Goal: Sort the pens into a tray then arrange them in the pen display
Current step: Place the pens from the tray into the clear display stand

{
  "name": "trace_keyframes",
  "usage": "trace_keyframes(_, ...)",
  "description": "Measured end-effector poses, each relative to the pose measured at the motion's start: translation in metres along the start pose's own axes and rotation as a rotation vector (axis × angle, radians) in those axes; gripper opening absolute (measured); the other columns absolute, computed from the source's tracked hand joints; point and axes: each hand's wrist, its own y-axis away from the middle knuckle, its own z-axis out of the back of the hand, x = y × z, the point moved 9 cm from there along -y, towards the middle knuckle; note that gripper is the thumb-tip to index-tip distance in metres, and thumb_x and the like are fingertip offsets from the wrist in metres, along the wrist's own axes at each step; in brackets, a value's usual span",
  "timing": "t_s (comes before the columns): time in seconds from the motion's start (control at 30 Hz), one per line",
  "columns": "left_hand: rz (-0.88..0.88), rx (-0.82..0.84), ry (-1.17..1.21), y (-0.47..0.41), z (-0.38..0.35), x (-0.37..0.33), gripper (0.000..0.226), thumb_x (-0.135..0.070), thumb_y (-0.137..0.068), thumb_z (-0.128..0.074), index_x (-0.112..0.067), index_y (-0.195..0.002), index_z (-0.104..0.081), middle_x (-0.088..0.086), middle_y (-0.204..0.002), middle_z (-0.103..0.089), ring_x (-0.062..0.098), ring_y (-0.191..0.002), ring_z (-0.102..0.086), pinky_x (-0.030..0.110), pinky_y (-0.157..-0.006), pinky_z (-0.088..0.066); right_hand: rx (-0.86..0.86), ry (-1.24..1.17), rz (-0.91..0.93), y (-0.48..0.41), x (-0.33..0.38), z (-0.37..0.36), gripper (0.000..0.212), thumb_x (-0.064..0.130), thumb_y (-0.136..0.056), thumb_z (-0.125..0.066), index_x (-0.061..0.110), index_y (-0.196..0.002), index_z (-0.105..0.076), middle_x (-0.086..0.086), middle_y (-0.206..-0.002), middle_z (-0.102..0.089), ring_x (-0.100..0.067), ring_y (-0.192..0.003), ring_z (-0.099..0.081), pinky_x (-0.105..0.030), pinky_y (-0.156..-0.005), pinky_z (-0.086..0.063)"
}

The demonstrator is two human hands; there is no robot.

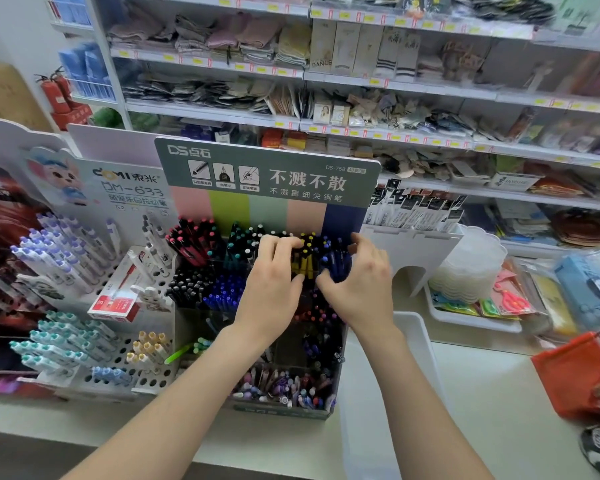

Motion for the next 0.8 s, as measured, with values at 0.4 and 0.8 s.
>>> trace_keyframes(0.4,-0.076,0.093,-0.263,-0.038,-0.020,-0.019,0.042,-0.009,-0.094,-0.073,-0.015,-0.134,-0.062,0.009,-0.129,-0.050,0.038,-0.093,-0.068,0.052,-0.078,-0.058,-0.059,-0.102,-0.152,0.002,-0.015,-0.009,0.068,0.032,-0.084,-0.086,0.014,-0.141,-0.055,-0.004,-0.124,-0.069,-0.028,-0.115,-0.058,-0.043,-0.098,-0.049)
trace_keyframes(0.8,-0.155,0.202,-0.560,-0.046,-0.022,-0.021,0.036,-0.021,-0.093,-0.070,-0.027,-0.128,-0.064,0.008,-0.124,-0.051,0.035,-0.064,-0.065,0.036,-0.047,-0.045,0.014,-0.009,-0.108,-0.010,-0.010,-0.012,0.049,0.039,-0.082,-0.081,0.021,-0.124,-0.063,0.001,-0.107,-0.071,-0.031,-0.104,-0.057,-0.042,-0.087,-0.037)
